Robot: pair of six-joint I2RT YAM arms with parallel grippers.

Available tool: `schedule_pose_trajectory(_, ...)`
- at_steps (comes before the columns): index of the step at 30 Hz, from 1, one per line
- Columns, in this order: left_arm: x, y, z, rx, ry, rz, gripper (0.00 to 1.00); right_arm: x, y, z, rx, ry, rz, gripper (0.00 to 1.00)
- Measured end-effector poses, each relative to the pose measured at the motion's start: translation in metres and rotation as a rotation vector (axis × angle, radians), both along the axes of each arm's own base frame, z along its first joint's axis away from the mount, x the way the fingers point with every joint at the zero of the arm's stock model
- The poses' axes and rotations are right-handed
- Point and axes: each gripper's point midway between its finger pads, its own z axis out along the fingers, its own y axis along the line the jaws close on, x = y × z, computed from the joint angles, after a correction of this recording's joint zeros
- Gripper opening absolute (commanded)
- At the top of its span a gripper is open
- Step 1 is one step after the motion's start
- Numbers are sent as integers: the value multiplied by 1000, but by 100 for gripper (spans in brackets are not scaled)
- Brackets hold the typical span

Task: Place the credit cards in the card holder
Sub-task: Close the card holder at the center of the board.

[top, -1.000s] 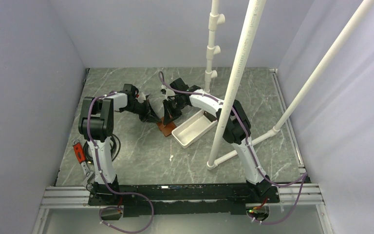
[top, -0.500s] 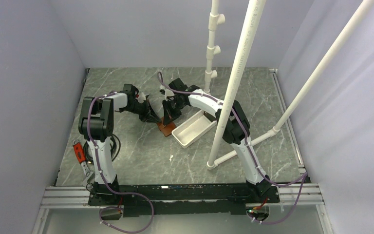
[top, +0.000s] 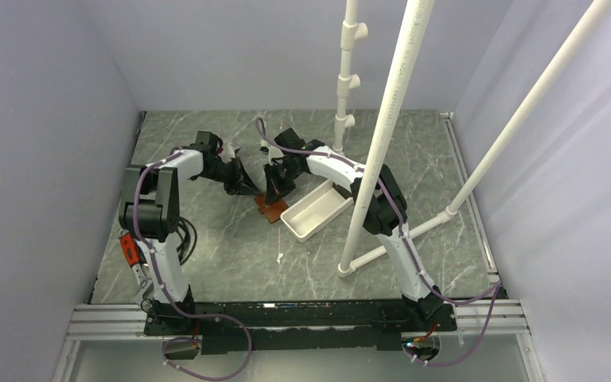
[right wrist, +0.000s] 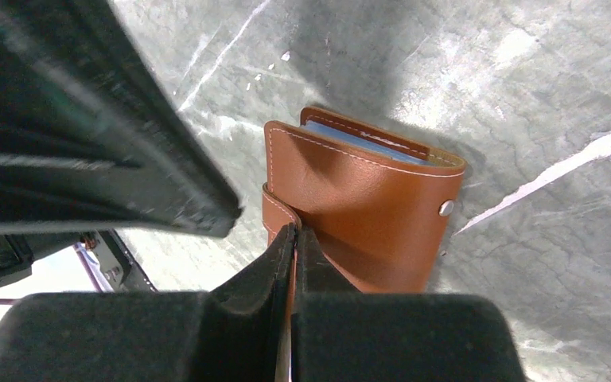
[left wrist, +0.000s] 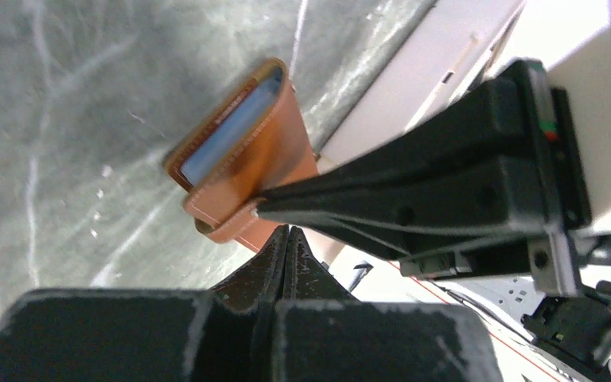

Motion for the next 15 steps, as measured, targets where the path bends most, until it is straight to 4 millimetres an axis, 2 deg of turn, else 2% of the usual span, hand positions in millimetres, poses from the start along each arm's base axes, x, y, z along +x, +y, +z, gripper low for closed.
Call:
schedule_pose_trajectory(4,-12,-3,10,-13,-26,-7,0,2,-1,0,8,6,-6,0)
schedule_pose_trajectory(10,-39,-13,-7,-8,48,-26,0,4,-5,-1,43,42,-15,0)
schedule_pose_trajectory(15,-39,-12,-19,18,61,-23,0,6,-7,0,55,60,-25,0)
